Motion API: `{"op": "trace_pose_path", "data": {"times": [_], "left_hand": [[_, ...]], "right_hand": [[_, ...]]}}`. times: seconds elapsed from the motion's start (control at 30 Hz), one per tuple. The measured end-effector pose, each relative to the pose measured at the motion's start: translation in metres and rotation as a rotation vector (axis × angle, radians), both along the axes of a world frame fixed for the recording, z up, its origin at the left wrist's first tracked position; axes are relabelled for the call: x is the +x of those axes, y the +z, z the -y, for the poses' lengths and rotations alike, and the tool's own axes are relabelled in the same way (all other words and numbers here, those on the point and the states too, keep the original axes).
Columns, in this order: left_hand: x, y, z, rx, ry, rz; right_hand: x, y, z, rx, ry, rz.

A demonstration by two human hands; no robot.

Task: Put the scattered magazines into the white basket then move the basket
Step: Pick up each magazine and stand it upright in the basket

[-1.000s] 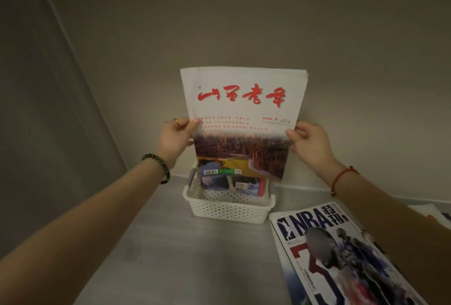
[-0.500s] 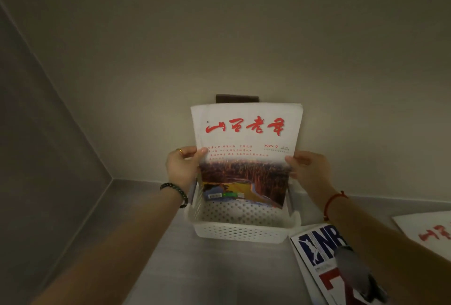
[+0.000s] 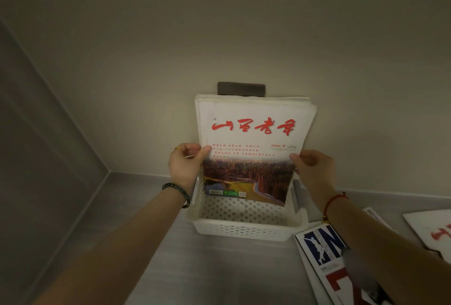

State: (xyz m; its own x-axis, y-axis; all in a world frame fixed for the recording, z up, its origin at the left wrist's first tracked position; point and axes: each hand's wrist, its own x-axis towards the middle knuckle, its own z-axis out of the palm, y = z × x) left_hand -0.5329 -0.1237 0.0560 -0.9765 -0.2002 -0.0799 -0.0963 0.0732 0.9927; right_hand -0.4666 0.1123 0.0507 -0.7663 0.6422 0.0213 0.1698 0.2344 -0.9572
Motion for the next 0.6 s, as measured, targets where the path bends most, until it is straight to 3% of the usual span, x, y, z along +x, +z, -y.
{"op": "trace_pose_path", "data": {"times": [0.27, 0.6], "left_hand": [[0.039, 0.015, -0.002, -0.067, 0.031, 0.007], [0.122, 0.019, -0.064, 0.065, -0.208, 0.077]], "right_hand": [[0.044, 0.024, -0.027, 0.043, 0.115, 0.038], [0.165, 0.055, -0.125, 0.036, 0.157, 0.087]]}}
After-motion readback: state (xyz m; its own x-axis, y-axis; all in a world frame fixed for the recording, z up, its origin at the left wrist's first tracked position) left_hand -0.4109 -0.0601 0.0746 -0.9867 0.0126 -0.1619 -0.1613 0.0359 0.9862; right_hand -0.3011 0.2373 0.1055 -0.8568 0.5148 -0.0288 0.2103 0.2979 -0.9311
